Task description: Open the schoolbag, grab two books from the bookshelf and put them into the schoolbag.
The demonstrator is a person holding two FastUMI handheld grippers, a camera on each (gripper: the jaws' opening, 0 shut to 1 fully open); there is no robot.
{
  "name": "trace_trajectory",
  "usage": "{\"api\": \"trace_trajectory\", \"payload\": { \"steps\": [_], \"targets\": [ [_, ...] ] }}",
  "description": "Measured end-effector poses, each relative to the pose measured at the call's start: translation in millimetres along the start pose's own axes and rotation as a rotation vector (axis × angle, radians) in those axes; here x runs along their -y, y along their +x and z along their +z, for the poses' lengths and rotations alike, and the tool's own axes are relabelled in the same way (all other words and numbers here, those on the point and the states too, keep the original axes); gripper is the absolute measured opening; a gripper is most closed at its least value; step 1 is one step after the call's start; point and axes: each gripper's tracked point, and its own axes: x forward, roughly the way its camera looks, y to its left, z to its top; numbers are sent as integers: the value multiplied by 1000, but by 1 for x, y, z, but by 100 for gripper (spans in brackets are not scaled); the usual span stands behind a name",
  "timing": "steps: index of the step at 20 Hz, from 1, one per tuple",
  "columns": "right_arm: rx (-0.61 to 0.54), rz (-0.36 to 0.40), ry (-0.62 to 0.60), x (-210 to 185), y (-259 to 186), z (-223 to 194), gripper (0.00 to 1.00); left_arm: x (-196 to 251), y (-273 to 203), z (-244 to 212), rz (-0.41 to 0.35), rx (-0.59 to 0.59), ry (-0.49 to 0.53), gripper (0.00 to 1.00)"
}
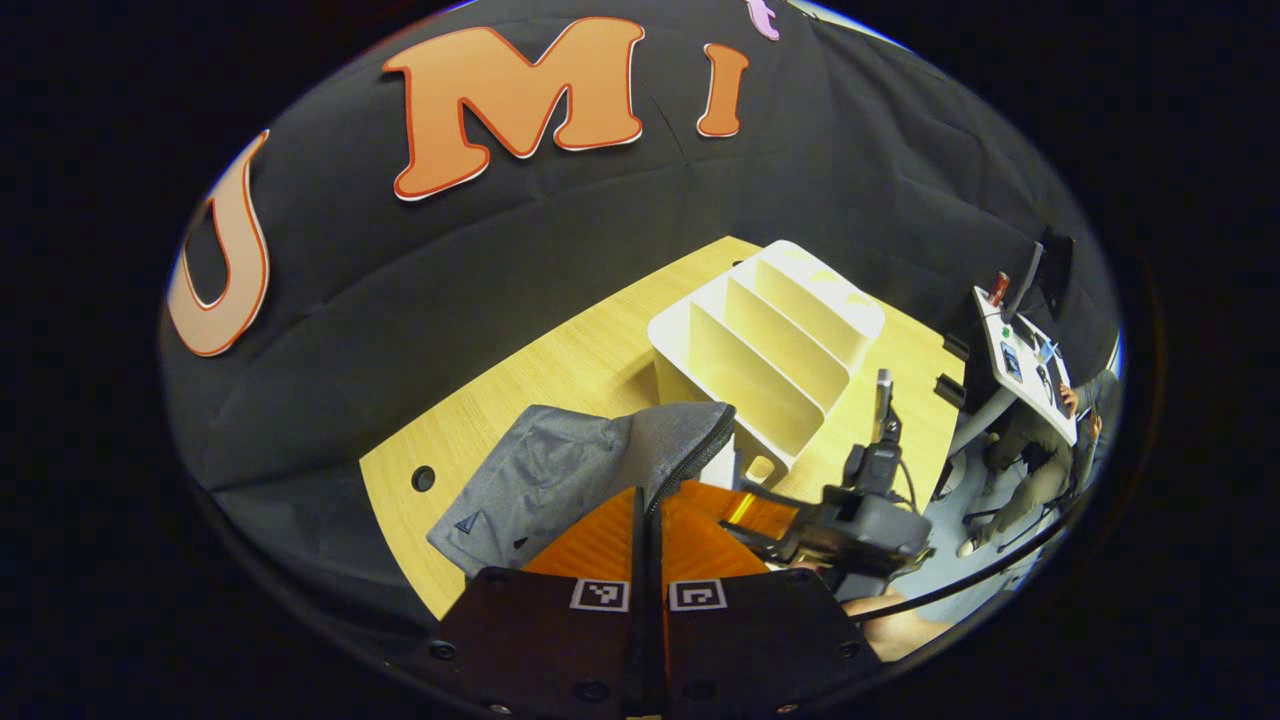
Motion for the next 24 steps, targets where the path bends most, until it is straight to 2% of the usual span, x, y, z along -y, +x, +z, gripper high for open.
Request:
{"api": "trace_trajectory", "payload": {
  "steps": [4, 6, 8, 9, 10, 11, 13, 16, 20, 24],
  "targets": [
    [-107, -64, 1, 10, -2, -33, 40, -5, 2, -5, -18, 6, -38, 1],
    [-142, -143, 12, 24, -16, -31, 46, -13, 0, -7, -9, 12, -61, 1],
    [-160, -183, 9, 31, -29, -27, 54, -19, -1, -16, -5, 11, -87, 1],
    [-181, -195, 6, 32, -36, -29, 66, -18, -2, -20, -11, 11, -102, 1],
    [-195, -210, -6, 34, -44, -27, 73, -16, -1, -24, -17, 10, -113, 1],
    [-199, -225, -20, 35, -52, -24, 89, -14, 0, -30, -20, 5, -120, 1],
    [-185, -239, -35, 35, -67, -7, 99, -8, 0, -43, -27, -7, -127, 1],
    [-166, -269, -62, 36, -92, 17, 99, 4, 1, -54, -36, -15, -146, 1],
    [-147, -301, -169, 34, -126, 47, 99, 20, 4, -70, -14, -18, -164, 1],
    [-168, -316, -259, 33, -149, 78, 99, 54, 6, -83, -33, -42, -220, 11]
  ]
}}
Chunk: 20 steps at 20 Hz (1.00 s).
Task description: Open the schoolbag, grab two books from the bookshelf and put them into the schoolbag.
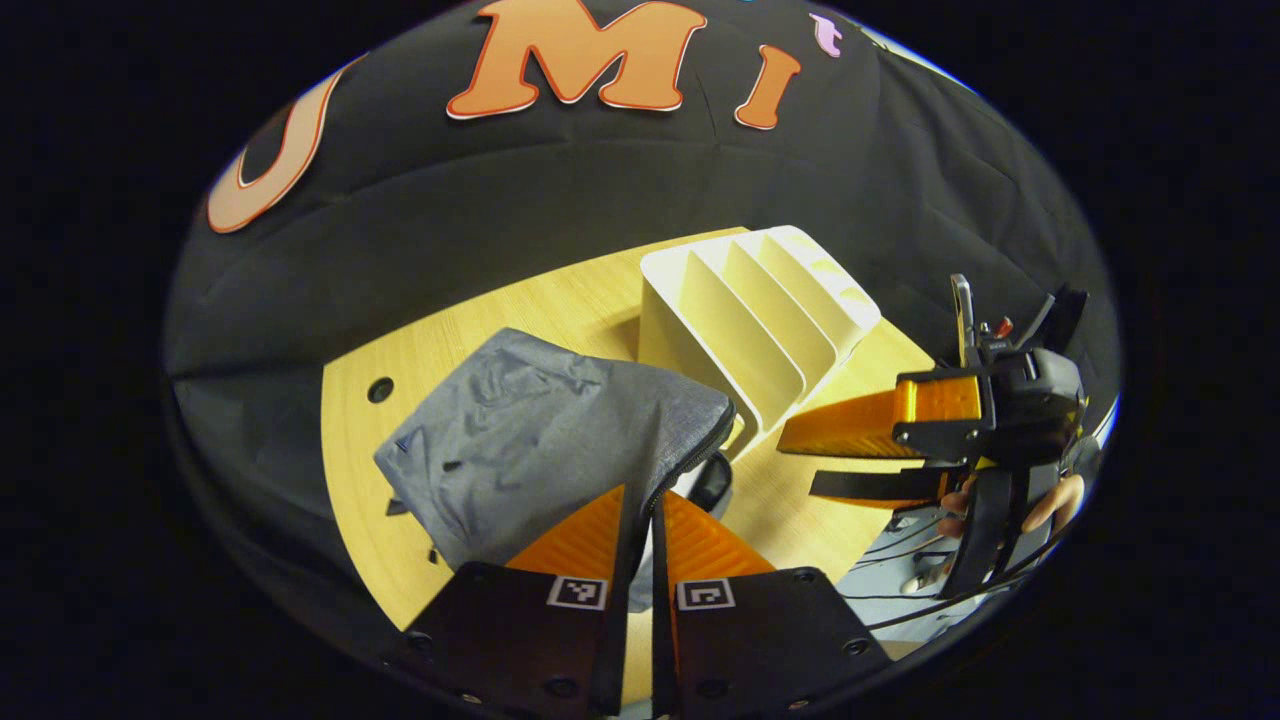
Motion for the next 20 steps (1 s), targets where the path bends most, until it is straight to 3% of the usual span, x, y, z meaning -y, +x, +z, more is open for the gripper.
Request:
{"api": "trace_trajectory", "payload": {
  "steps": [2, 4, 7, 11, 16, 20],
  "targets": [
    [-3, -14, -50, 7, -12, 15, 99, 15, 0, -6, -1, 10, -33, 15],
    [-7, -24, -97, 12, -22, 30, 99, 31, -1, -9, 2, 29, -80, 49],
    [-8, -31, -217, 15, -37, 46, 99, 43, -5, -10, 84, 84, -150, 100],
    [63, 14, -396, -8, -65, 70, 98, 44, -15, 8, 192, 217, -241, 99],
    [305, 73, -681, -68, -110, 109, 98, 33, -77, 73, 366, 479, -221, 99],
    [475, 176, -773, -114, -147, 121, 98, 33, -120, 104, 425, 636, -201, 98]
  ]
}}
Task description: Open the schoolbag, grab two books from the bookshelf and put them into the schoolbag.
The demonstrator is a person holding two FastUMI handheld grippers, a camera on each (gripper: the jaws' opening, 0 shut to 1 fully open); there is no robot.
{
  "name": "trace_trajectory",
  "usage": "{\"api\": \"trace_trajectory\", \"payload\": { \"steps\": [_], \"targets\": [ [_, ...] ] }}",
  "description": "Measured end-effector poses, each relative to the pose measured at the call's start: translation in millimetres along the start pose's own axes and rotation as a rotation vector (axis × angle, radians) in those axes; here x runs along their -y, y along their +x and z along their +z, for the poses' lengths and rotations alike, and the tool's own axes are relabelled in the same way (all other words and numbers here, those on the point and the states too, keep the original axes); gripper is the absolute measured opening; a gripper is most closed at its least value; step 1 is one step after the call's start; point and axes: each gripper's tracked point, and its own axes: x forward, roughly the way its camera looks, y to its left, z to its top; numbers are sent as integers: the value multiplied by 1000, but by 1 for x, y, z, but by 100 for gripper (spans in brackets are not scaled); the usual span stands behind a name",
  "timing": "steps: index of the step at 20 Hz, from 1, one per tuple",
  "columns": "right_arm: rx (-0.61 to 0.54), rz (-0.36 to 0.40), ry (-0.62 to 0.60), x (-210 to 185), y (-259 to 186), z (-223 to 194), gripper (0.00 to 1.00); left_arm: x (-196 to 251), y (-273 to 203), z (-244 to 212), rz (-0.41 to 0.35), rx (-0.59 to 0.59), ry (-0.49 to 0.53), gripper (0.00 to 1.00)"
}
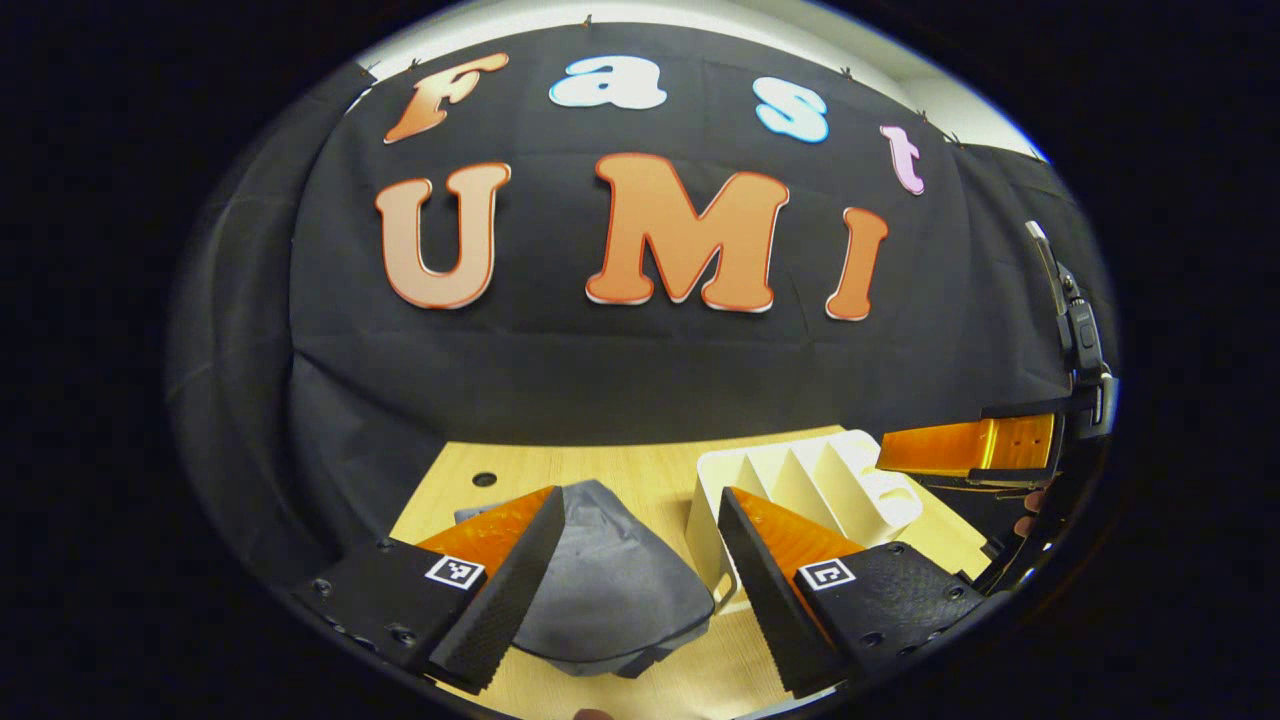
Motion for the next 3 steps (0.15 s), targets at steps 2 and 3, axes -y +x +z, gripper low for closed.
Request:
{"api": "trace_trajectory", "payload": {
  "steps": [2, 3],
  "targets": [
    [85, -19, -68, 4, -5, 16, 98, 0, -7, 19, 24, 62, 20, 98],
    [124, -37, -105, 7, -9, 27, 98, 1, -10, 27, 36, 102, 35, 98]
  ]
}}
